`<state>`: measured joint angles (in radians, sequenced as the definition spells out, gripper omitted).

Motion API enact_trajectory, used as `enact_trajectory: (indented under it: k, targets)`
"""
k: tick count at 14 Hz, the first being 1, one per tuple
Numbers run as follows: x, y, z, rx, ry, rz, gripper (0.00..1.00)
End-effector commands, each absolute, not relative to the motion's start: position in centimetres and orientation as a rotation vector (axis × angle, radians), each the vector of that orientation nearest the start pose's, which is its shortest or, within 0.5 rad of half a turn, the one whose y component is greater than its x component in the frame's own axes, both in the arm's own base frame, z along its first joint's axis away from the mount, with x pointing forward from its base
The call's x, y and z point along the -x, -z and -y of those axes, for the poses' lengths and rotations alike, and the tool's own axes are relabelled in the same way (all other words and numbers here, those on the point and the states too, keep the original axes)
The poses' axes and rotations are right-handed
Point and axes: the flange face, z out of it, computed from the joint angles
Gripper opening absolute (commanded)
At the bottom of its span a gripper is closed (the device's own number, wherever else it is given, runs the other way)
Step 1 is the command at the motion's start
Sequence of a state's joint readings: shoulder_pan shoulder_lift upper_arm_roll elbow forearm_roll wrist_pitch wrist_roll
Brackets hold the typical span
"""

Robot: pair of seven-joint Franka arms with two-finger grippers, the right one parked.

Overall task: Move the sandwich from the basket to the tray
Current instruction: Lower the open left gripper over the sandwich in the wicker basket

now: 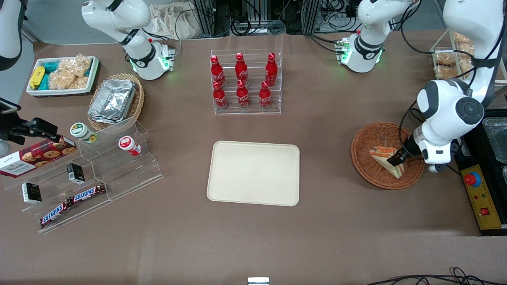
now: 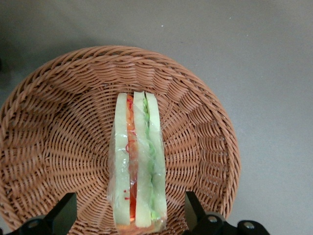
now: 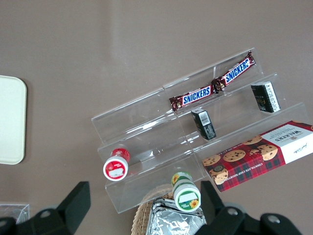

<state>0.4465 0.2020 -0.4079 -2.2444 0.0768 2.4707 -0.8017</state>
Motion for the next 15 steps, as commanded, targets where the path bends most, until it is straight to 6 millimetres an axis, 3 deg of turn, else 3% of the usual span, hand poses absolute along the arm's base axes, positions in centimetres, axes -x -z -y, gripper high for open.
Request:
enact_trajectory:
  k: [1,12,14,15]
  targets:
    - [-53.9,-27.6,-2.6,2.931,0.054,1.253,0.99]
    - [-53.8,-25.1,-3.1,2.933,0.011,1.281,0.98]
    - [-53.8,-24.9,-3.7,2.925,0.013,1.296,0.9]
    - [-53.8,-24.9,-3.7,2.925,0.013,1.296,0.77]
